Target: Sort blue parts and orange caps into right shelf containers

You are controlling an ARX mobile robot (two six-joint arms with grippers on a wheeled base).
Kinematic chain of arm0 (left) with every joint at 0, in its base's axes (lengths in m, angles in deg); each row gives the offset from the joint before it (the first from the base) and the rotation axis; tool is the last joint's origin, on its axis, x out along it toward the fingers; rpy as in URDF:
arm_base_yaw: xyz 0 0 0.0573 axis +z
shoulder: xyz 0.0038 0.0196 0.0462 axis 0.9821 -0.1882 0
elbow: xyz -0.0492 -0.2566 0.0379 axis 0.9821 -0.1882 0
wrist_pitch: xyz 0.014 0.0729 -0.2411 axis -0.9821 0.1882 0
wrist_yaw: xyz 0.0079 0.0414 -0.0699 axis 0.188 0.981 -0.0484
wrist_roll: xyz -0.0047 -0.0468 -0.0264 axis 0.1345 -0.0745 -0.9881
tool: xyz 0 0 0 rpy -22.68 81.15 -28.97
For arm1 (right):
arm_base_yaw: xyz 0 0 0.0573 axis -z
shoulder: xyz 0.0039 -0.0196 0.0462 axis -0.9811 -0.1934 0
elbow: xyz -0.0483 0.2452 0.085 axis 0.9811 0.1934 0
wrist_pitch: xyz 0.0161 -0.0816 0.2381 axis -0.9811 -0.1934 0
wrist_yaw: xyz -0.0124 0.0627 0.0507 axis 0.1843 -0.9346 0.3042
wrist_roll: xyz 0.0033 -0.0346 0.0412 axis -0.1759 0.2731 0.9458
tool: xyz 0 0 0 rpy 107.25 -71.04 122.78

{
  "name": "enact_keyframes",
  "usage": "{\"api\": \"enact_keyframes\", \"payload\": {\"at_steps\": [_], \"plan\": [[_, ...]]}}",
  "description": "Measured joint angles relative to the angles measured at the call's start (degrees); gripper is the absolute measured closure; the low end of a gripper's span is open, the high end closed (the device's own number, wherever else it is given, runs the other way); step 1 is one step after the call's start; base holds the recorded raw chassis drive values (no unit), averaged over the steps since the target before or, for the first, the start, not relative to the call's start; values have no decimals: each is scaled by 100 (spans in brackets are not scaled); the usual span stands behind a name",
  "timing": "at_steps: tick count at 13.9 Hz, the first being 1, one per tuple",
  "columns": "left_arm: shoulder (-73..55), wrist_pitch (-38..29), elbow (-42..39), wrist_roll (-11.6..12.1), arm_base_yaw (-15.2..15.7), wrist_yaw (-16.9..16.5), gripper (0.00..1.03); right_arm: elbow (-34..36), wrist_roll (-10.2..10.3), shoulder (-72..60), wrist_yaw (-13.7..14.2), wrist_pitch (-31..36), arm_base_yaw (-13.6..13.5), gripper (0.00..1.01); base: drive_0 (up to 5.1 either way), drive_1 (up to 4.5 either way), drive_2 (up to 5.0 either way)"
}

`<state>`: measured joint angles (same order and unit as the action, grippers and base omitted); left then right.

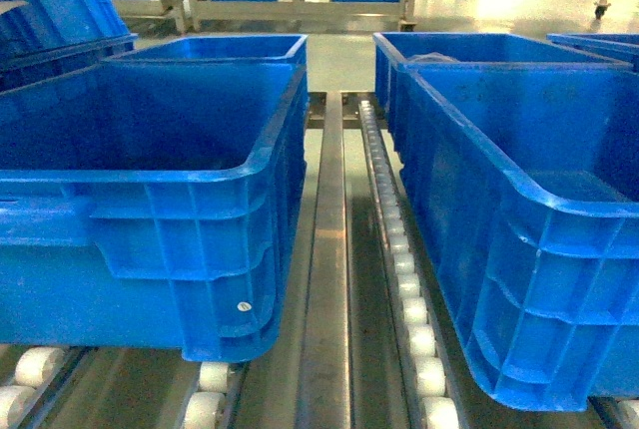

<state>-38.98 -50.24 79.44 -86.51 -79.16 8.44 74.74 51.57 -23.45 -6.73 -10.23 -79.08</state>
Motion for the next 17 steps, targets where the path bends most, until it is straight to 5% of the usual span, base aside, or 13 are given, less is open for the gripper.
{"api": "enact_keyframes", "payload": {"at_steps": [6, 10, 16, 17], "plan": [[918, 763, -39, 0, 0, 0, 101, 28, 0, 874, 0, -763, 0, 99, 0, 0, 0], [2671, 2367, -42, 2, 0, 0, 101, 31, 0, 2426, 0, -2251, 0, 99, 0, 0, 0], [3624, 3316, -42, 2, 0, 0, 101, 31, 0, 3283, 0, -3145, 0, 99, 0, 0, 0], [3746, 3427, -42, 2, 0, 22, 101, 28, 2, 4037, -15, -4109, 0, 99, 0, 0, 0]]}}
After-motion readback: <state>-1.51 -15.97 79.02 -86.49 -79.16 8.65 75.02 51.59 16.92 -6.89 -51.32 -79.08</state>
